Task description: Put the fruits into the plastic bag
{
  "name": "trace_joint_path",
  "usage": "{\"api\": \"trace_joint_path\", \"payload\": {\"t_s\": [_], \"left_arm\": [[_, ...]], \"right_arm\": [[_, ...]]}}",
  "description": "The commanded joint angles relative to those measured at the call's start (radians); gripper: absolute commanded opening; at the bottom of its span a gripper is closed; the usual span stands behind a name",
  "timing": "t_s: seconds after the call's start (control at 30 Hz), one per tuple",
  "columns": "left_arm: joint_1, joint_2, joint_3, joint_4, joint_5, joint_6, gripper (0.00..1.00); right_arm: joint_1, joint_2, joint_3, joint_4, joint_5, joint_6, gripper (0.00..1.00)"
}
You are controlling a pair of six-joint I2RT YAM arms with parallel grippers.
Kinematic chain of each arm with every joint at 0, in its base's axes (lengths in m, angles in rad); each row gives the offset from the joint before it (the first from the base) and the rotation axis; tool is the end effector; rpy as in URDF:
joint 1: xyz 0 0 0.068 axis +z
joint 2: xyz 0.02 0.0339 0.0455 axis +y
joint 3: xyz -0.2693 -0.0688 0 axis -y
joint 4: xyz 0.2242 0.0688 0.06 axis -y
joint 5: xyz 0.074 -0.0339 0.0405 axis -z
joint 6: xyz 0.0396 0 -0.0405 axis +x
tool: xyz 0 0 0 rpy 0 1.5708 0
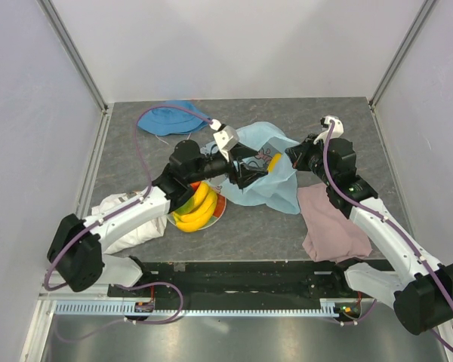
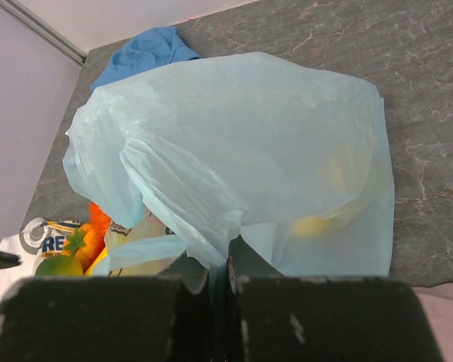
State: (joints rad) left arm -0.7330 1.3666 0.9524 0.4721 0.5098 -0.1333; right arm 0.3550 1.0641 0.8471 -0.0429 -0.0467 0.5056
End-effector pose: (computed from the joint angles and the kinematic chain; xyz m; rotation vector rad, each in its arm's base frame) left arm 0.2124 -0.2172 0.3482 0.8731 1.3644 -1.0638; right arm 0.2159 0.0820 0.3301 0.1077 1.8763 0.6426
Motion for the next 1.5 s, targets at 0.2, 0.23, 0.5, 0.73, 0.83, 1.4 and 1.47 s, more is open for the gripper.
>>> {"api": "trace_joint_path", "payload": {"t_s": [0.2, 0.23, 0.5, 0.73, 0.83, 1.4, 1.47], "left_arm": [[0.099, -0.191, -0.052, -0.238, -0.250, -0.156, 0.78], [0.110, -0.210, -0.055, -0.274, -0.346, -0.169, 0.78], [0.233, -0.362, -0.207, -0.455, -0.481, -0.290, 0.77], [0.234, -0.383, -0.198, -0.656, -0.550, -0.289, 0.78], [0.234, -0.394, -0.187, -0.729, -0.586, -0.295, 0.82], [0.271, -0.451, -0.207, -0.968, -0.688, -0.330, 0.89], [0.282, -0.440, -0.210, -0.971, -0.663, -0.335, 0.90]], "right_arm": [[-0.002, -0.013, -0.002, 0.015, 0.019, 0.007, 0.00], [-0.002, -0.013, -0.002, 0.015, 0.021, 0.008, 0.00], [-0.002, -0.012, -0.002, 0.012, 0.025, 0.001, 0.00], [-0.004, -0.010, 0.001, 0.008, 0.025, -0.003, 0.00], [-0.002, -0.015, -0.002, 0.008, 0.025, -0.003, 0.00], [-0.002, -0.001, -0.013, 0.024, 0.021, 0.005, 0.00], [-0.002, -0.004, -0.013, 0.026, 0.019, 0.004, 0.00]]}}
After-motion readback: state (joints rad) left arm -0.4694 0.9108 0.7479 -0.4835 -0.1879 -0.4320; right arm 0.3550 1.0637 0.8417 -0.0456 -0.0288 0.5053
